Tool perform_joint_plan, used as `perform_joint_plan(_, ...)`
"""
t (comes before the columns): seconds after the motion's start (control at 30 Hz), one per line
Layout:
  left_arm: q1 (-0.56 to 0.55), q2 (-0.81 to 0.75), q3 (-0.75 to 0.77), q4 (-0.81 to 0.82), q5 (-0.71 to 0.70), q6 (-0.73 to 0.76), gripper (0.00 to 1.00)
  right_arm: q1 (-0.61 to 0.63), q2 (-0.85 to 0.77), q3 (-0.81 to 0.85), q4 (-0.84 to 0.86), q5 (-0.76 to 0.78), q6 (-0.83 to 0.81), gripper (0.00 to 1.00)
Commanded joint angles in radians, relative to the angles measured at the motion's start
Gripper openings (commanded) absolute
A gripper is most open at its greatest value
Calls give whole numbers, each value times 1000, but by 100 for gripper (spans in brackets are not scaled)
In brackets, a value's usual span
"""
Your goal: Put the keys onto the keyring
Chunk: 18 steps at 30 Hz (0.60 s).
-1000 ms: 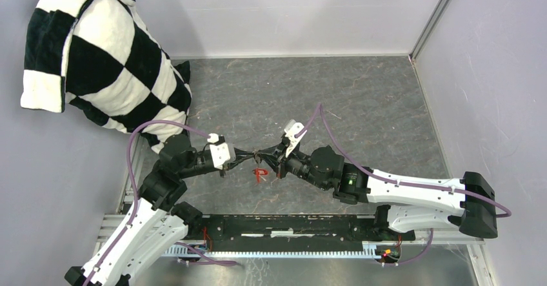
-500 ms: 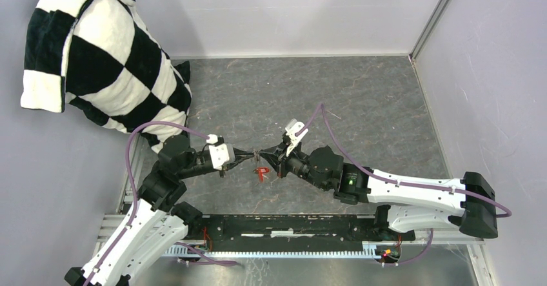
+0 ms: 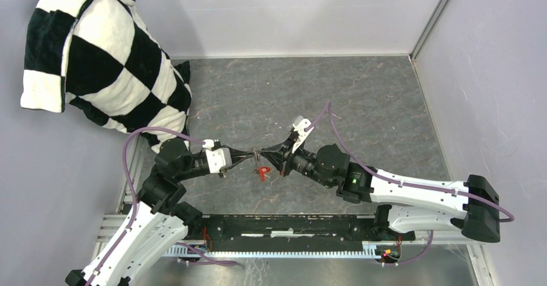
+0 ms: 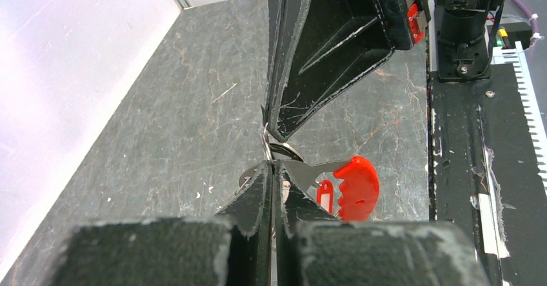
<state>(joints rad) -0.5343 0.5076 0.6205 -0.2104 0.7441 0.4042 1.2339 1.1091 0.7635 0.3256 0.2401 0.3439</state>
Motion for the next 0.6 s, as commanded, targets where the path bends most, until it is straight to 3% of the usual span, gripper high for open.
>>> perform_joint_plan(0.0,-1,-15,18,115,86,11,2,-41,-21,-23,45,-10,26,0)
perform_joint_plan(0.57,-1,2,48,185,154,43,2,-114,-46,-80,125,-181,89,0)
